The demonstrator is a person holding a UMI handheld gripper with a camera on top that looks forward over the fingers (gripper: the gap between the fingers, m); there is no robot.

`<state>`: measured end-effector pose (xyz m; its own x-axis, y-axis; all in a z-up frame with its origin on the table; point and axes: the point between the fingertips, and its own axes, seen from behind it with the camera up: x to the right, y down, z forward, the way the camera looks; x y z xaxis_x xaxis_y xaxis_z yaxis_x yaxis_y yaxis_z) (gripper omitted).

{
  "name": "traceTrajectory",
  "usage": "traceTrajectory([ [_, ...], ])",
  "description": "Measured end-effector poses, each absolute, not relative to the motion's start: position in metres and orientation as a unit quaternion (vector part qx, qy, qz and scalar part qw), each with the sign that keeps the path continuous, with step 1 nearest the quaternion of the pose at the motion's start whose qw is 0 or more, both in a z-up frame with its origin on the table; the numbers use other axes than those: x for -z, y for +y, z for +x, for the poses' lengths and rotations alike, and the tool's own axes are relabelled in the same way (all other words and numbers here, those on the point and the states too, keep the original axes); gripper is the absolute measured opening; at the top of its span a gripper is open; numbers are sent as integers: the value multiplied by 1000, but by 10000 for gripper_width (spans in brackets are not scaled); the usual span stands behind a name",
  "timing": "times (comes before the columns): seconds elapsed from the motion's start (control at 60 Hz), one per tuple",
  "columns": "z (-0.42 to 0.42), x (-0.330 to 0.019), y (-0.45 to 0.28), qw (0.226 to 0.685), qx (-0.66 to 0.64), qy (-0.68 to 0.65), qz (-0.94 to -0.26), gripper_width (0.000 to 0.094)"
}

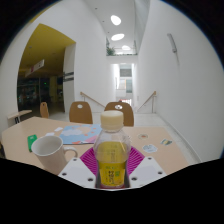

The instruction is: Pour water

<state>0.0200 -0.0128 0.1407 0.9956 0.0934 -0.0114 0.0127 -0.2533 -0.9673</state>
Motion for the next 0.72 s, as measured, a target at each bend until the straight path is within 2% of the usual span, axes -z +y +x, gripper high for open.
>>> traceTrajectory([
  [0.05,17,-141,-10,605,-34,-33,-795,373],
  [0.133,10,-153,-30,588,-32,-39,-807,503],
  [0.167,11,-156,-44,587,-26,-44,-808,621],
  [0.2,10,-155,-48,579,-22,-46,-813,815],
  [0.217,9,-156,-50,578,-21,-47,-815,879],
  [0.267,10,-169,-83,576,-25,-47,-816,838],
  [0.367,1,-172,-100,571,-50,-44,-818,851],
  [0.4,-2,-188,-146,568,-61,-42,-820,850],
  [0.517,-17,-191,-178,561,-110,-46,-819,853],
  [0.55,-20,-204,-224,557,-124,-45,-820,854],
  [0.717,-19,-211,-286,549,-178,-46,-816,852],
])
